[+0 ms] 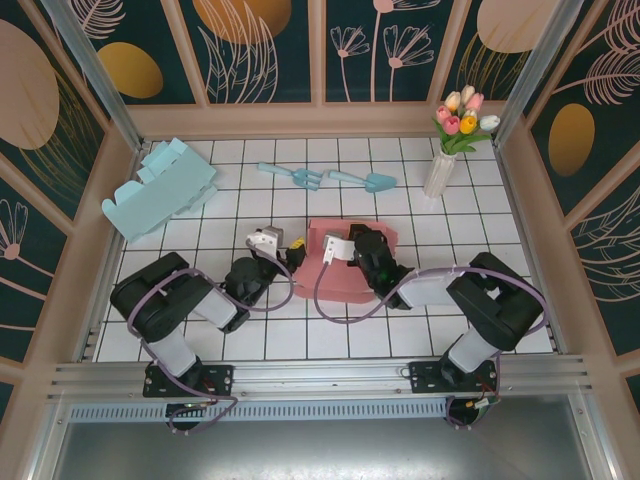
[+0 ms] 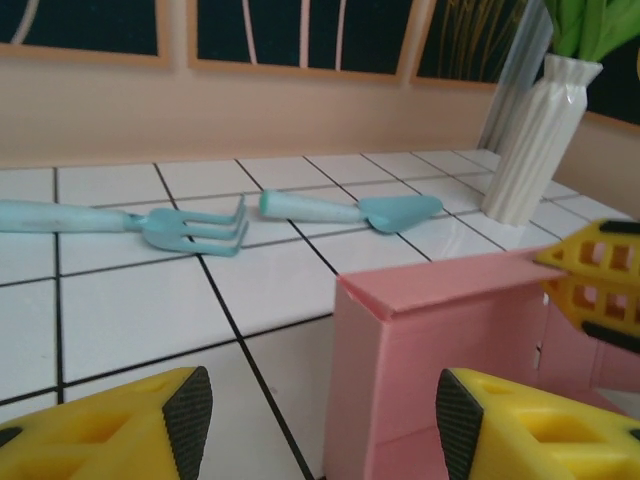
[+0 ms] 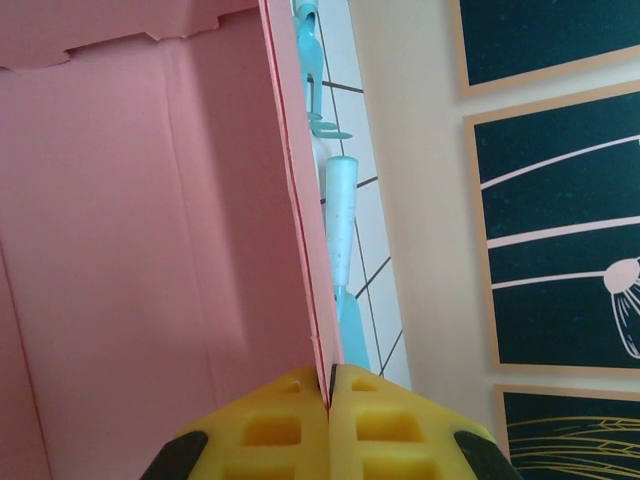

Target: Fold the paper box

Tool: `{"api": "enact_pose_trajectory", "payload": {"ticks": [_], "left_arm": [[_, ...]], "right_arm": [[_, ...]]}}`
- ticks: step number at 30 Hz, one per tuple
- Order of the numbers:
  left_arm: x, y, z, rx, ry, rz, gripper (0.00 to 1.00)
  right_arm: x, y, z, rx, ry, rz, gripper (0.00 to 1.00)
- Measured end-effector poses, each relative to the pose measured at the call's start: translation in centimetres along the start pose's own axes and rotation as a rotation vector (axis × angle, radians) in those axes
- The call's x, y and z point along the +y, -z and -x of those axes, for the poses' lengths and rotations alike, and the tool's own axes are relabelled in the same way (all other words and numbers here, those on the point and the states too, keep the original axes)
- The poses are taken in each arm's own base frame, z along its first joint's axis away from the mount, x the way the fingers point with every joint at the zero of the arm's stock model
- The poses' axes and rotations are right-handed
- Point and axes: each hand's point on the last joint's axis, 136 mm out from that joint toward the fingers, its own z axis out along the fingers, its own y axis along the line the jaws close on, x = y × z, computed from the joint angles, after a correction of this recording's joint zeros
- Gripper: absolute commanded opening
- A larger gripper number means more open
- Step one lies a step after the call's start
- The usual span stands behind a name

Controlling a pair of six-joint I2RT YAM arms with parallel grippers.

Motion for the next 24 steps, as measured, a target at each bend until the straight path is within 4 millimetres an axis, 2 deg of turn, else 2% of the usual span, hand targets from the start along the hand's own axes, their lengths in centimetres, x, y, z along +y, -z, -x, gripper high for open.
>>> {"api": "enact_pose_trajectory", "payload": {"ticks": [4, 8, 15, 19, 24], "left_arm": [[-0.4, -0.2, -1.8, 0.042, 0.006, -0.033, 0.65], [-0.8, -0.8, -2.6, 0.057, 0.025, -0.052, 0.65], [-1.4, -4.0, -2.7, 0.035, 0.058, -0.03, 0.64], [-0.6, -5.8, -3.0, 0.038, 0.057, 0.04, 0.61], [0.9, -6.3, -4.3, 0.063, 0.049, 0.123, 0.54]], "right_arm": [[0.0, -0.1, 0.0, 0.006, -0.015, 0.009, 0.0], [0.0, -0.2, 0.0, 0.009, -0.022, 0.014, 0.0], [0.0, -0.2, 0.0, 0.011, -0.035, 0.018, 0.0], [0.1, -0.2, 0.0, 0.012, -0.04, 0.02, 0.0], [0.1, -0.4, -0.2, 0.01, -0.048, 0.028, 0.0]]}}
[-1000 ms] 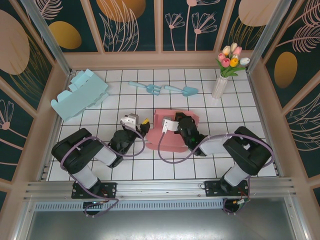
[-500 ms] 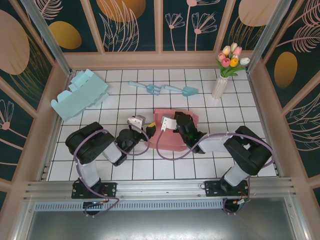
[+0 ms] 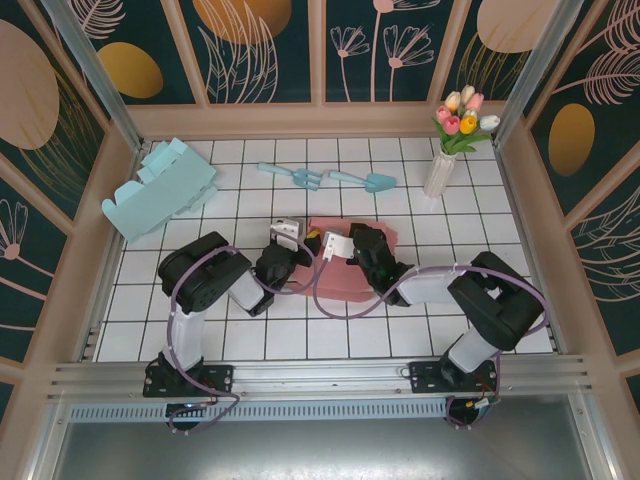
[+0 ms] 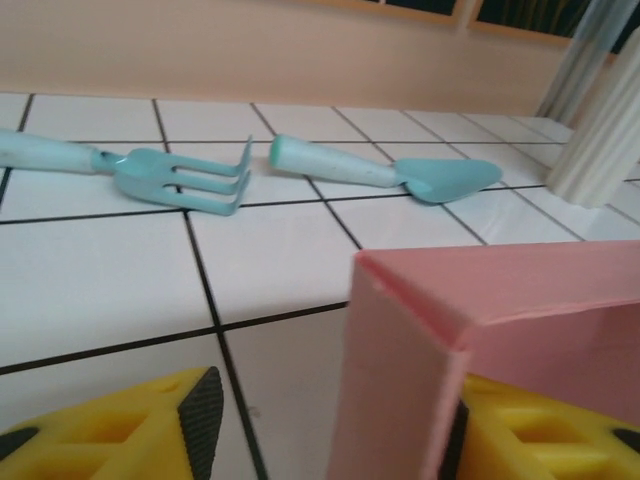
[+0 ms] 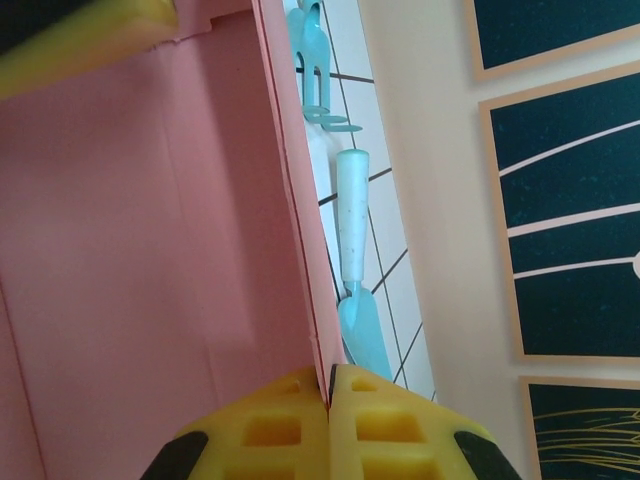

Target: Fold the paper box

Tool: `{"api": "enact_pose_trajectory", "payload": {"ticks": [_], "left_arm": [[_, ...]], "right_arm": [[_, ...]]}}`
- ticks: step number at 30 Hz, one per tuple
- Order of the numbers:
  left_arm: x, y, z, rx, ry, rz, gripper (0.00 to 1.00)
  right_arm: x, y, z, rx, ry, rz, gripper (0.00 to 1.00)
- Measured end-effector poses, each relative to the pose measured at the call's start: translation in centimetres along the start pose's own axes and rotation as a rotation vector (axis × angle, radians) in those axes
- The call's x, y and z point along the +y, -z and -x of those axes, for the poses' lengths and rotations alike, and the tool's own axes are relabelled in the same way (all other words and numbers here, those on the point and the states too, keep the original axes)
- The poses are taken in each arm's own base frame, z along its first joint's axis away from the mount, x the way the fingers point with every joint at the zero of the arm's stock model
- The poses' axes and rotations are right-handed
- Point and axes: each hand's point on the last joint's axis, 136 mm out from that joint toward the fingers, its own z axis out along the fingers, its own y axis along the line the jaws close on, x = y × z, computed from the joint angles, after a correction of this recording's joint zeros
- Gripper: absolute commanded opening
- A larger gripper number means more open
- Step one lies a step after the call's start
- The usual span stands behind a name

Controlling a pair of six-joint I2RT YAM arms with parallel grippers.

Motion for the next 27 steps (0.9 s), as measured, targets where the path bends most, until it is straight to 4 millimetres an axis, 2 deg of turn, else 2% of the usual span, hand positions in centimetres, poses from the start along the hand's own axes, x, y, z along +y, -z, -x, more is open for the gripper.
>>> {"api": "enact_pose_trajectory", "payload": {"ticks": [2, 10, 12, 15, 17, 24, 26, 27], "left_arm": [[0.2, -0.2, -0.3, 0.002, 0.0, 0.014, 0.5], [-0.1, -1.5, -0.9, 0.009, -0.007, 0.033, 0.46], [-0.4, -1.7, -1.0, 0.009, -0.009, 0.035, 0.41], [-0.5, -1.6, -1.0, 0.007, -0.015, 0.043, 0.28], [-0.7, -1.6, -1.1, 0.007, -0.021, 0.052, 0.23], [0.1, -1.2, -0.7, 0.005, -0.067, 0.154, 0.18], [0.3, -1.1, -0.5, 0.003, -0.087, 0.182, 0.18], [0.4, -1.1, -0.4, 0.002, -0.099, 0.194, 0.22]], "right_arm": [[0.0, 0.0, 0.0, -0.002, -0.004, 0.003, 0.0], [0.1, -0.1, -0.1, -0.002, -0.017, 0.007, 0.0], [0.0, -0.1, -0.2, 0.0, -0.019, 0.007, 0.0], [0.0, -0.1, -0.2, 0.001, -0.02, 0.007, 0.0], [0.0, -0.1, -0.2, -0.005, -0.02, 0.01, 0.0], [-0.2, -0.2, 0.5, -0.03, -0.023, 0.013, 0.0], [-0.2, -0.2, 0.8, -0.04, -0.025, 0.015, 0.0], [-0.2, -0.2, 0.8, -0.043, -0.025, 0.016, 0.0]]}}
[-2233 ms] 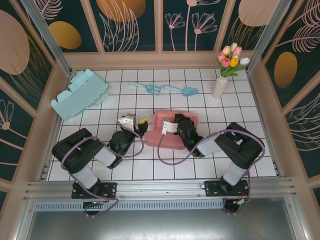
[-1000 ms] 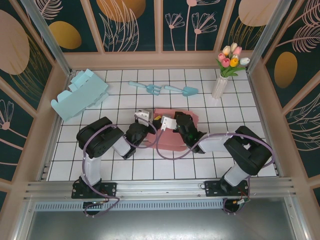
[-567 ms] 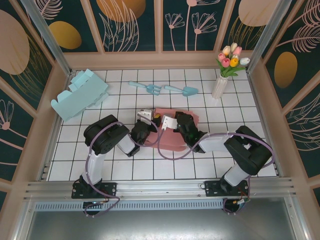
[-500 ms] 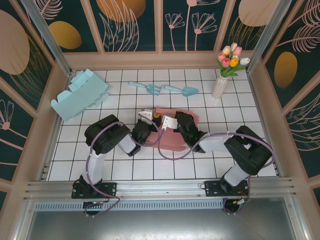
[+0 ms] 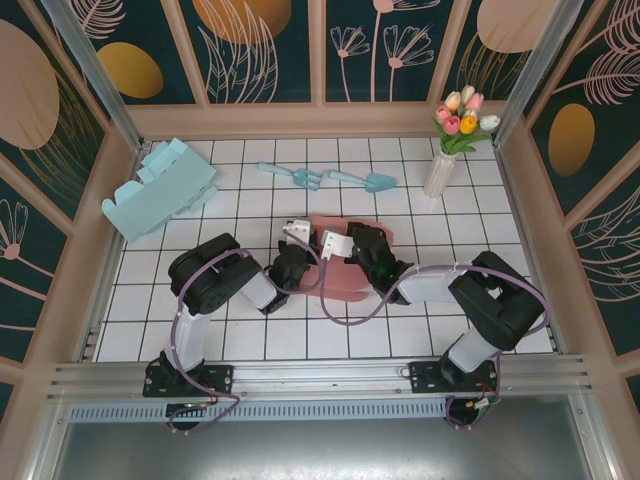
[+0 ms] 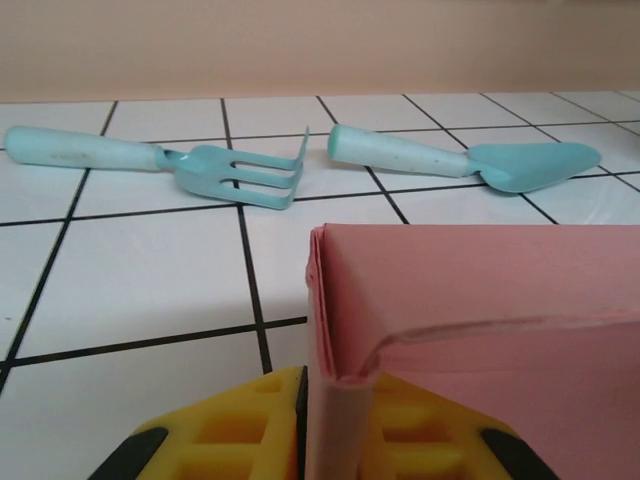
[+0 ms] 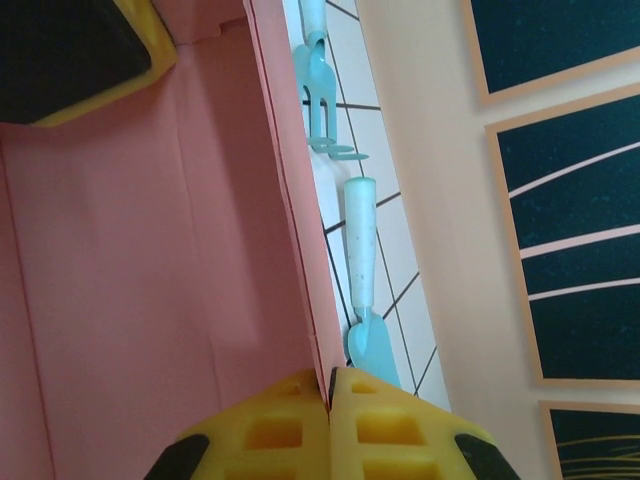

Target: Fold the paper box

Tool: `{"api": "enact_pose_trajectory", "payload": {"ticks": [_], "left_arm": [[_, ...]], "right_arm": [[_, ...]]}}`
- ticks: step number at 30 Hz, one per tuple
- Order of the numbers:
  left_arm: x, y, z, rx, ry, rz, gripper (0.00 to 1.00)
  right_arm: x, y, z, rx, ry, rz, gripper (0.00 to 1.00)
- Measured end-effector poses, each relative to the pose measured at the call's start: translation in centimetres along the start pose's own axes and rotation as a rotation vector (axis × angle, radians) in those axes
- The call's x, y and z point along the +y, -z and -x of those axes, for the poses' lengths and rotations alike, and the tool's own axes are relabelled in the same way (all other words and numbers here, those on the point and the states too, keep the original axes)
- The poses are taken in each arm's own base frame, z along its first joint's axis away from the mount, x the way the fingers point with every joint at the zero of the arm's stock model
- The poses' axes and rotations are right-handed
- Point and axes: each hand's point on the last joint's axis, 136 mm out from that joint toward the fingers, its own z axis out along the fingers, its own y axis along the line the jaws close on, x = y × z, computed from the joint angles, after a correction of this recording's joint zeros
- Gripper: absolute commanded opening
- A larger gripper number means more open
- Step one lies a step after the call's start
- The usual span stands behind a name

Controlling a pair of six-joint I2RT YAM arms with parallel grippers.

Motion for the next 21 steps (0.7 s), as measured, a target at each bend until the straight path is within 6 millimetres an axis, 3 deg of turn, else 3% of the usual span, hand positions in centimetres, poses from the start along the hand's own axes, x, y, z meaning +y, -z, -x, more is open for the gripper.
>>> {"api": "enact_pose_trajectory", "payload": {"ticks": [3, 6, 17, 21], "left_arm": [[0.4, 0.1, 0.2, 0.002, -0.03, 0.019, 0.41], [0.6, 0.1, 0.0, 0.017, -0.054, -0.002, 0.53], [0.2, 0.5, -2.6, 0.121, -0.111, -0.097, 0.6], [0.6, 0.6, -3.0, 0.141, -0.122, -0.087, 0.58]], "right_arm": [[-0.1, 0.0, 0.0, -0.001, -0.005, 0.0, 0.0], [0.0, -0.1, -0.3, 0.009, -0.011, 0.005, 0.0], [0.2, -0.2, -0.9, 0.038, -0.025, 0.02, 0.0], [0.2, -0.2, -1.0, 0.041, -0.024, 0.02, 0.0]]}}
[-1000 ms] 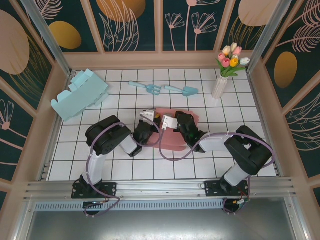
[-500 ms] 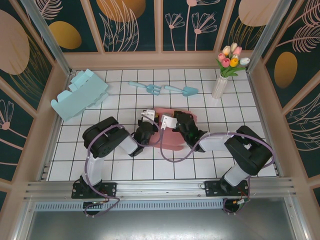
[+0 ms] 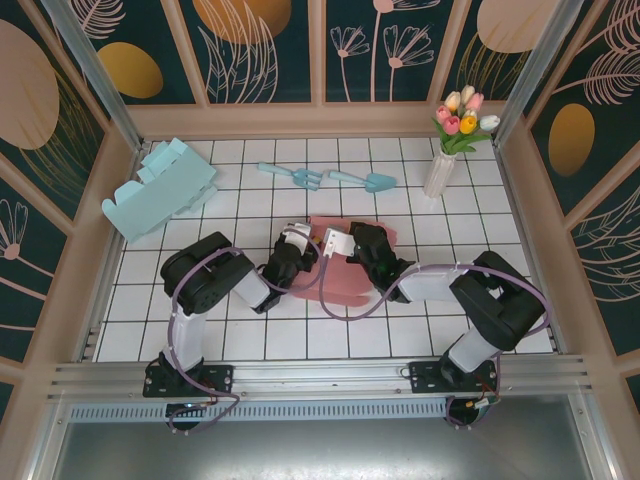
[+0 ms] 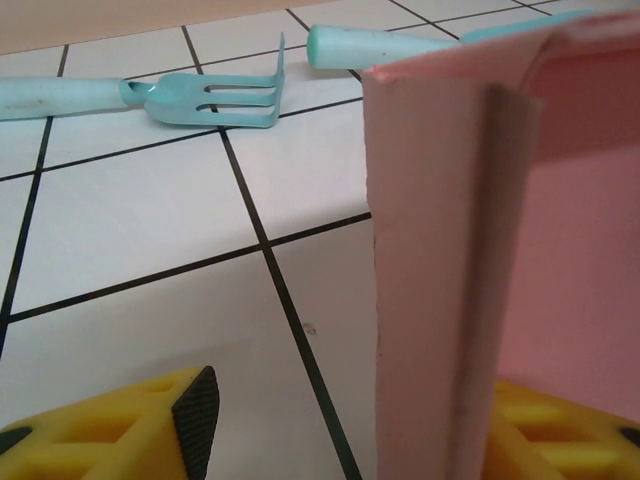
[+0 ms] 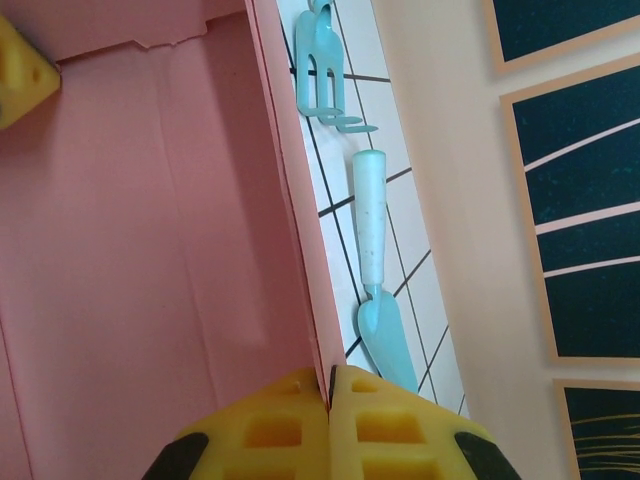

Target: Fold the paper box

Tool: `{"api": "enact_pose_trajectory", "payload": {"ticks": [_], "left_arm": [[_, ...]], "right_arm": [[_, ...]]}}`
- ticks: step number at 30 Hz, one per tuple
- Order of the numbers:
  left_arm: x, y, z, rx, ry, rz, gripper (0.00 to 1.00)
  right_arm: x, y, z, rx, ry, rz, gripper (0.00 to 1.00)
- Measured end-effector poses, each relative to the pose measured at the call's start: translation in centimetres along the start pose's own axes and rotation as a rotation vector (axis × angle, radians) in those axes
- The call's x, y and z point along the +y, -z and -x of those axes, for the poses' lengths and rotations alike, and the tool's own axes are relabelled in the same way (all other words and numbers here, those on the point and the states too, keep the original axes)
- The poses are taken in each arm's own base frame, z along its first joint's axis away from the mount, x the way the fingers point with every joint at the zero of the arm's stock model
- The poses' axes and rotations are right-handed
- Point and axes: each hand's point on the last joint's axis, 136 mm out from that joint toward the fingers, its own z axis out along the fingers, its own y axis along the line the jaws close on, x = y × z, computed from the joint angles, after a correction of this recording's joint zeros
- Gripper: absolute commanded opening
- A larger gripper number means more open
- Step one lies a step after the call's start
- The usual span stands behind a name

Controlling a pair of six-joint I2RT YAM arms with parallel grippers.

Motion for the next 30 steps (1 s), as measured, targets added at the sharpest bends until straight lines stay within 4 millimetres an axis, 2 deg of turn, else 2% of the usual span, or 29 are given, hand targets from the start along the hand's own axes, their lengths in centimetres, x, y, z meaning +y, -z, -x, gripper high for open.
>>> {"api": "enact_pose_trajectory", "payload": {"ticks": [4, 6, 9, 11, 12, 16, 25, 30], "left_arm": [[0.2, 0.0, 0.1, 0.001, -0.004, 0.022, 0.51], [0.1, 0.0, 0.3, -0.003, -0.003, 0.026, 0.45], [0.0, -0.1, 0.7, -0.016, 0.005, 0.033, 0.25], [0.0, -0.2, 1.3, -0.032, 0.018, 0.063, 0.06], [0.3, -0.2, 1.5, -0.036, 0.017, 0.091, 0.0], [1.2, 0.3, 1.7, -0.054, 0.027, 0.182, 0.0], [2.4, 1.7, 2.2, -0.063, 0.042, 0.183, 0.42], [2.3, 3.4, 3.0, -0.076, 0.067, 0.104, 0.51]], "right_arm": [[0.0, 0.0, 0.1, -0.005, 0.0, 0.002, 0.0], [0.0, 0.0, 0.2, -0.007, -0.001, 0.002, 0.0], [-0.1, 0.0, 0.3, -0.01, -0.002, 0.0, 0.0], [-0.3, 0.0, 0.5, -0.02, -0.006, -0.004, 0.0], [-0.4, 0.0, 0.6, -0.024, -0.008, -0.006, 0.0], [-0.7, -0.1, 1.4, -0.052, -0.016, -0.006, 0.0], [-0.7, 0.0, 1.9, -0.075, -0.033, 0.003, 0.0], [-0.5, -0.1, 1.4, -0.053, -0.044, 0.006, 0.0]]}}
